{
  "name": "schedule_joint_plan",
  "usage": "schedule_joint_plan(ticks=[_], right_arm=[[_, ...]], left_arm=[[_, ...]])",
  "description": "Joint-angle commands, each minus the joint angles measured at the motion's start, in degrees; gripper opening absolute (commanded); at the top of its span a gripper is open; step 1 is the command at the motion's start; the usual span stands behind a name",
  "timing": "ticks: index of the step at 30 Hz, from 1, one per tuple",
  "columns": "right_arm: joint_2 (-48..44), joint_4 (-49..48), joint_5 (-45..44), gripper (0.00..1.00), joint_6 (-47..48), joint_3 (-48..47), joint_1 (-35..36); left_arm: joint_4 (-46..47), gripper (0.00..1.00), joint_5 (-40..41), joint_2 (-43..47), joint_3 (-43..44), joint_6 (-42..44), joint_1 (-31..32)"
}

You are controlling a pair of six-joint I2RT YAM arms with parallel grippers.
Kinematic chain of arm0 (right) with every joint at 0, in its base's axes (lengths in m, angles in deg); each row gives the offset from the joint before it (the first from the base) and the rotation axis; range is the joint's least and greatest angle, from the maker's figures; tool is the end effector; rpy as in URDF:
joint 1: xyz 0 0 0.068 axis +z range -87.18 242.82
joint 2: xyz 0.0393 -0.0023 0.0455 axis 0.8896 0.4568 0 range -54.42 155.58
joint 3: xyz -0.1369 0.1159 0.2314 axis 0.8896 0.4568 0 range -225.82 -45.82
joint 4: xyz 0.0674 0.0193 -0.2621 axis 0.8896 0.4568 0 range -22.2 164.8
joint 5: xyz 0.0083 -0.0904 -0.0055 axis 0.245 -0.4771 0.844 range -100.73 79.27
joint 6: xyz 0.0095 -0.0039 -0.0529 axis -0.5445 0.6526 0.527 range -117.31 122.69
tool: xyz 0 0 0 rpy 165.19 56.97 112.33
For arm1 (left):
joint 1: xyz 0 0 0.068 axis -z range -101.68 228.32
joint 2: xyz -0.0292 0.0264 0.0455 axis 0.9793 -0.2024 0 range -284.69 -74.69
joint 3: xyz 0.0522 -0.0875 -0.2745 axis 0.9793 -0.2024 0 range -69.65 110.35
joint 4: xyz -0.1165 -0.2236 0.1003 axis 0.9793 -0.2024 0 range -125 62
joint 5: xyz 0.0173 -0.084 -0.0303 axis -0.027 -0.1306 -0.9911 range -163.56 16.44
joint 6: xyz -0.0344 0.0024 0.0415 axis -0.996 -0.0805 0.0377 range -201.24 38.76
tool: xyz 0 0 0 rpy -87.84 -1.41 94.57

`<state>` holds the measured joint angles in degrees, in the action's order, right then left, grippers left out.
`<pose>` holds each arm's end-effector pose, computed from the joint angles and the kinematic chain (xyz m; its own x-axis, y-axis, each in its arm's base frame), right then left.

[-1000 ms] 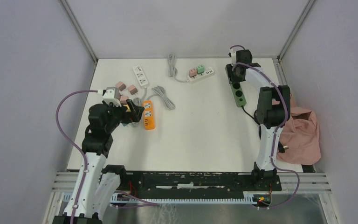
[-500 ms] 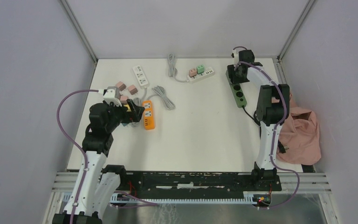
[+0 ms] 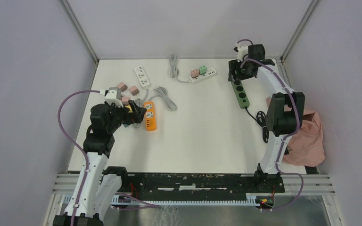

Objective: Pull the plug off the socket
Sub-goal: Place the socket at the center of the board.

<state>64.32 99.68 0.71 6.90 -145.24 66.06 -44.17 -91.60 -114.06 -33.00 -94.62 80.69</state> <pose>0.4848 0.0345 0.2503 -0.7628 -0.1153 -0.6363 -0.2361 0.9657 0.1081 0.1595 -0.0177 0.3068 -0.3915 -0.2041 -0.8972 0.2480 0.9156 -0.3166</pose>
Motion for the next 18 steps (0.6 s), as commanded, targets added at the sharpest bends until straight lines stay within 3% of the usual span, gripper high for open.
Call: schedule_joint_plan(ticks=[1, 9, 18], right_arm=[[-10.1, 0.86, 16.69, 0.74, 7.24, 1.48, -0.1], [-12.89, 0.44, 34.71, 0.74, 6.44, 1.05, 0.04], [-8.36, 5.76, 34.01, 0.73, 10.49, -6.48, 3.22]], left_arm=[[1.83, 0.99, -1.03, -0.05, 0.71, 1.7, -0.08], [1.83, 0.99, -0.77, -1.02, 0.88, 1.78, -0.06], [1.8, 0.99, -0.6, -1.08, 0.93, 1.86, -0.09]])
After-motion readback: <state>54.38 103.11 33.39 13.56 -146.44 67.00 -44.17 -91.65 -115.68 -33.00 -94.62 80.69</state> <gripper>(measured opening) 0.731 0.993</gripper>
